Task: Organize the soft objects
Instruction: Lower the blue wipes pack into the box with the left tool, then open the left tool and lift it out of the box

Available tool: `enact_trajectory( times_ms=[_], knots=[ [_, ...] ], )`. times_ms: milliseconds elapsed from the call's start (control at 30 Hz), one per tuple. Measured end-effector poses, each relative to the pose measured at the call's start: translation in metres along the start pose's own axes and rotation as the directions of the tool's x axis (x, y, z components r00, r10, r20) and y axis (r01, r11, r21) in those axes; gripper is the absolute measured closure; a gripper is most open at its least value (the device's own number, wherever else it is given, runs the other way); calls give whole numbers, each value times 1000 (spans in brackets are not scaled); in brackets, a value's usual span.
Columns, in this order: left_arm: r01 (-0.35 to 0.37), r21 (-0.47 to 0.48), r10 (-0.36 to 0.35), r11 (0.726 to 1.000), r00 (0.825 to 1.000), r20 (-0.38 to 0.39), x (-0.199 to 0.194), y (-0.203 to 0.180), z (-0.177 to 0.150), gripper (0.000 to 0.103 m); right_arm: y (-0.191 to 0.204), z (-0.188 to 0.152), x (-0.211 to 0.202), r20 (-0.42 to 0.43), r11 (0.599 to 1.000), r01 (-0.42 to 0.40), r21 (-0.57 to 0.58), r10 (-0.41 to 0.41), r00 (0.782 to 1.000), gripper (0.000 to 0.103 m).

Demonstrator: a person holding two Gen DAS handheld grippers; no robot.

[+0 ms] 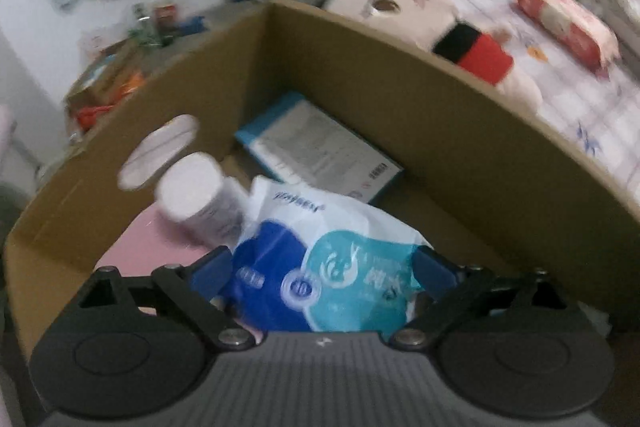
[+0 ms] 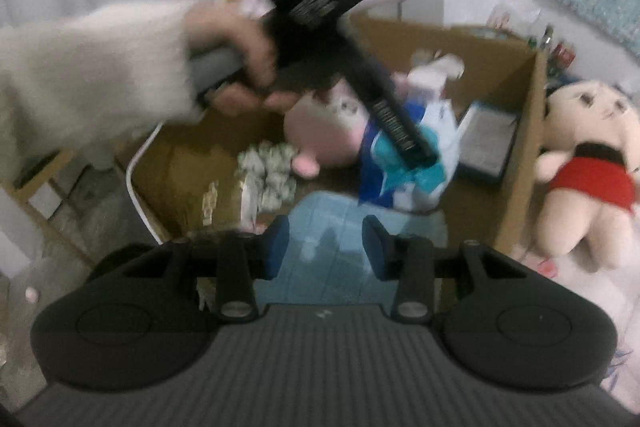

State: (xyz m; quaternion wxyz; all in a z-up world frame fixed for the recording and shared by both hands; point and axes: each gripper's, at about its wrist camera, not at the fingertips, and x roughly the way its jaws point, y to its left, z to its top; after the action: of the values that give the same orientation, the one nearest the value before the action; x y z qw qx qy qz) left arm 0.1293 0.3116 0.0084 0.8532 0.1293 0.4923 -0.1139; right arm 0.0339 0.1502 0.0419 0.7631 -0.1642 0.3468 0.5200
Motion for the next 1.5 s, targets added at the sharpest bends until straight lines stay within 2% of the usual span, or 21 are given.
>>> enact_trajectory(
  times_ms=[67, 167, 233, 333, 467, 533, 600, 667, 733, 800, 900, 1000, 1033, 1067, 1167, 1233, 1333, 1400, 1500],
  knots=[
    [20, 64, -20, 998, 1000, -13, 16, -4, 4, 8, 2, -2, 8, -15, 1000, -9, -16, 8, 1000, 64],
    [95, 124, -94, 988, 995, -14, 27, -10, 3, 10, -1, -2, 12, -31, 997, -68, 29, 69, 997, 64],
    [134, 175, -131, 975, 991, -29, 29, -12, 1, 11, -2, -2, 14, -29, 996, -76, 38, 77, 997, 64],
    [203, 196, -201, 959, 979, -31, 27, -6, -5, 12, -1, -3, 15, -27, 996, -79, 33, 80, 996, 64],
    [240, 303, -236, 922, 971, -48, 21, -17, -14, 11, -2, -5, 13, -30, 994, -98, 50, 100, 995, 64],
    [246, 330, -240, 911, 969, -59, 19, -22, -18, 10, -1, -6, 12, -29, 993, -99, 60, 101, 994, 64],
    [235, 334, -231, 913, 972, -52, 17, -24, -20, 9, -1, -6, 11, -29, 993, -97, 65, 99, 995, 64],
    [200, 299, -198, 933, 980, -37, 12, -23, -17, 13, 0, -6, 11, -33, 994, -87, 61, 89, 995, 63],
    [106, 249, -112, 963, 994, 10, -2, -24, -15, 13, 0, -6, 12, -39, 995, -80, 63, 82, 996, 63],
    [26, 202, -40, 979, 997, 65, -22, -22, -17, 13, 1, -6, 11, -40, 995, -74, 65, 77, 996, 63],
    [2, 98, -12, 995, 994, 108, -59, -11, -27, 15, 2, -7, 9, -41, 995, -63, 70, 66, 997, 63],
    [-21, 10, 21, 1000, 998, 54, -84, -8, -45, 32, 2, -7, 8, -40, 995, -60, 74, 63, 997, 63],
    [-49, -17, 49, 999, 999, 24, -89, -8, -52, 43, 2, -7, 8, -41, 996, -57, 75, 60, 997, 63],
    [-62, -43, 61, 997, 998, -4, -90, -8, -55, 49, 3, -7, 9, -42, 996, -54, 73, 57, 997, 63],
    [-19, -139, 8, 990, 997, -75, -92, -4, -72, 64, 3, -6, 11, -46, 997, -41, 66, 44, 998, 63],
    [7, -164, -25, 986, 994, -106, -86, -3, -80, 68, 4, -6, 12, -49, 997, -32, 67, 35, 998, 63],
    [8, -179, -34, 984, 990, -139, -80, -4, -87, 69, 4, -6, 13, -51, 998, -25, 66, 28, 998, 63],
    [35, -191, -66, 981, 985, -162, -78, -4, -94, 69, 4, -5, 15, -58, 997, -28, 68, 32, 998, 62],
    [83, -235, -137, 968, 965, -224, -63, -7, -101, 72, -2, -3, 22, -80, 990, -79, 116, 89, 993, 62]
  ],
)
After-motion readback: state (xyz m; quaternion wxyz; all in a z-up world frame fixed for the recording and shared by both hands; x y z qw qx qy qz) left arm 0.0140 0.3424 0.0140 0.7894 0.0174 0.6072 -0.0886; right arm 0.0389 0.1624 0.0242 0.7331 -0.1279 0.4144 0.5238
